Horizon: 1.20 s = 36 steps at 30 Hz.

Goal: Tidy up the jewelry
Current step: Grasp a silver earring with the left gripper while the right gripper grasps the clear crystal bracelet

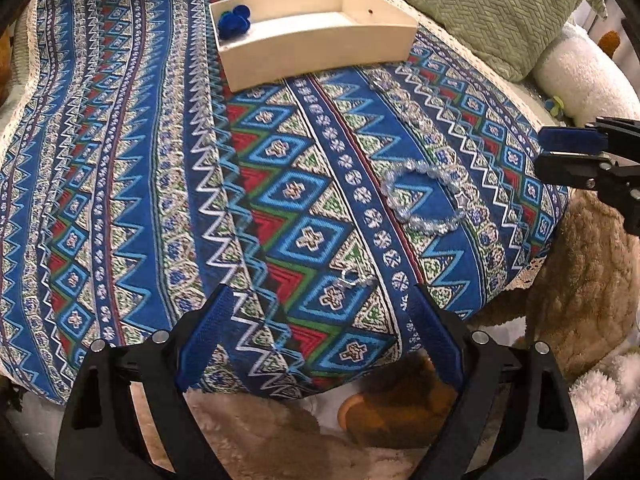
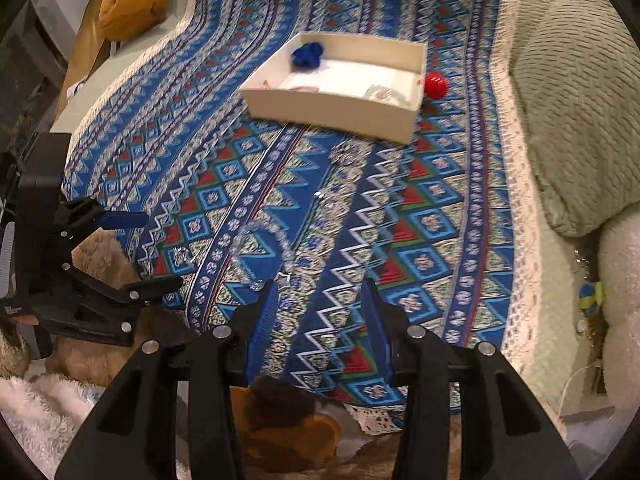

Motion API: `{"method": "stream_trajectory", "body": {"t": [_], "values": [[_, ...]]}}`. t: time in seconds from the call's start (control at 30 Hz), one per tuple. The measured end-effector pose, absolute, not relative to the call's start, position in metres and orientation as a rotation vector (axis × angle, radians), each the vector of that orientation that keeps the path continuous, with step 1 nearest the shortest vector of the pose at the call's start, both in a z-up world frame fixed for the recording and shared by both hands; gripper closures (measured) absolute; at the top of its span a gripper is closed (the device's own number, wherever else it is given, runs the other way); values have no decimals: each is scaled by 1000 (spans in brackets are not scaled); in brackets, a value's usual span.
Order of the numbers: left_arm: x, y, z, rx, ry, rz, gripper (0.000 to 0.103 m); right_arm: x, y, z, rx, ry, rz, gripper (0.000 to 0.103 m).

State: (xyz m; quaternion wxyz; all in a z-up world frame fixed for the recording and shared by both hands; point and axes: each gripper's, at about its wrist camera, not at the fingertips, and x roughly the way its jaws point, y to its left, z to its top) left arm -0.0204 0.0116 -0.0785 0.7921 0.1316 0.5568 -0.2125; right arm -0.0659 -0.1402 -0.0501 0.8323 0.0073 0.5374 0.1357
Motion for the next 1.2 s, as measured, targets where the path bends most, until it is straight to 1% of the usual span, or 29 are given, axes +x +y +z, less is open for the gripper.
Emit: {"method": "stream_trajectory", "body": {"t": [0.23, 0.43, 0.7, 0.83, 0.9, 0.97, 1.0, 1.07, 1.1, 1.17, 1.2], "values": [[-22, 7, -96, 278, 1236, -458, 16, -53, -121, -76, 7, 1216, 322, 59], [-18, 3, -99, 274, 1233, -462, 16, -33, -109, -93, -7, 1259, 333, 59], [-10, 5, -99, 259, 1233, -462, 27, -16, -102, -104, -24, 1279, 335, 59], [-9, 11, -98, 252, 1230, -450, 39, -12, -100, -106, -30, 1280, 335, 59], [-9, 15, -97, 249, 1227, -443, 44, -12, -99, -106, -48, 1278, 331, 62], [-9, 21, -95, 246, 1225, -435, 52, -12, -99, -106, -61, 1276, 324, 66], [-9, 23, -94, 241, 1224, -431, 54, -11, -98, -106, -58, 1276, 324, 67], [-9, 30, -93, 229, 1224, -420, 66, -10, -99, -107, -55, 1276, 321, 72], [-8, 33, -92, 224, 1224, -416, 68, -10, -101, -107, -54, 1276, 318, 73], [-7, 42, -90, 208, 1226, -403, 84, -10, -103, -107, -60, 1274, 312, 80], [-5, 47, -90, 193, 1229, -396, 88, -10, -103, -107, -64, 1273, 307, 82]]}}
